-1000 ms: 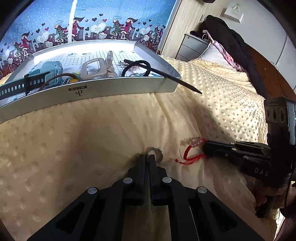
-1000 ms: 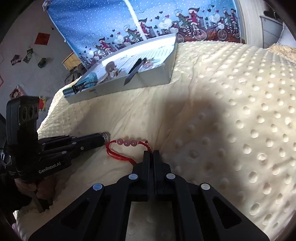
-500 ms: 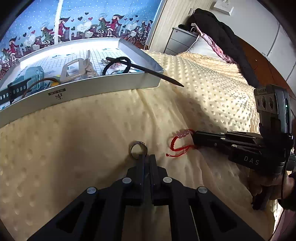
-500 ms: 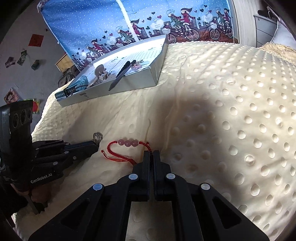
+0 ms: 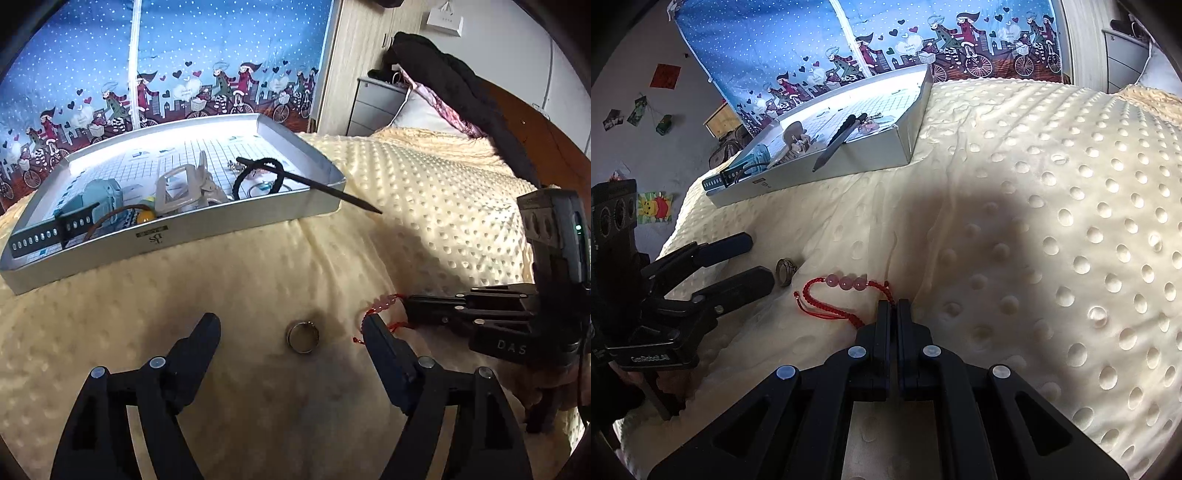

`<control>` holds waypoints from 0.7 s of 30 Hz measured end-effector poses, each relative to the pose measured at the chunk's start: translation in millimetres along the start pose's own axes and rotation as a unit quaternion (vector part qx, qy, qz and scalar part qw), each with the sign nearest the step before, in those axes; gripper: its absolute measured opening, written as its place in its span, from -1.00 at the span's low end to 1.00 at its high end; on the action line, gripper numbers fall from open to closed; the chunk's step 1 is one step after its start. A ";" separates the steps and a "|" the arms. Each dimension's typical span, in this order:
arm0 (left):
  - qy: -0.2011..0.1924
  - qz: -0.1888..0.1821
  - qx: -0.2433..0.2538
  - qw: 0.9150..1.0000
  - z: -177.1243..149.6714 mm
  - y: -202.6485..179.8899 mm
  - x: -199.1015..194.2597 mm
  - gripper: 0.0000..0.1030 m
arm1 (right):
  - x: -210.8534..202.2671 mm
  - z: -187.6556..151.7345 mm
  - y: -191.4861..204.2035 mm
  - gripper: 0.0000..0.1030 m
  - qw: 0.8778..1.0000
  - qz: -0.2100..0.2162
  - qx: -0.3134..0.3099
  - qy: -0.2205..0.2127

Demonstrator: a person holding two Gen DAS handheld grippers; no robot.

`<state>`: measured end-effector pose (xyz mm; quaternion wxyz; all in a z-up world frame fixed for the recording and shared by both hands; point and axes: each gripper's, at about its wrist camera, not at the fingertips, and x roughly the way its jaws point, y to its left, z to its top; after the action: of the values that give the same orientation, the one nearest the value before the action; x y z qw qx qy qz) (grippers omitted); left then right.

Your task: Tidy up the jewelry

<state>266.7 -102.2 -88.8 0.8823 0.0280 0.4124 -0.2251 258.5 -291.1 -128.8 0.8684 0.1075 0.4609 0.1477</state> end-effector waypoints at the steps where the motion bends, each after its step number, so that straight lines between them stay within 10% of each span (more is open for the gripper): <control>1: 0.007 -0.002 0.000 1.000 0.9 1.2 3.0 0.34 | 0.0 0.0 0.2 -0.94 1.000 0.001 0.001 0.000; 14: 0.045 -0.003 0.029 0.999 -1.9 -13.5 19.0 -0.61 | 7.3 3.0 4.0 -0.94 1.000 -0.001 -0.004 0.008; 21: 0.048 0.001 0.013 0.999 -5.0 -9.8 11.9 -0.62 | 0.5 -0.3 0.6 -0.95 1.000 0.024 0.004 -0.005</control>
<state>265.7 -114.3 -99.5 0.8611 0.0504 0.4516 -0.2280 258.4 -290.4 -129.1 0.8666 0.1225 0.4542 0.1661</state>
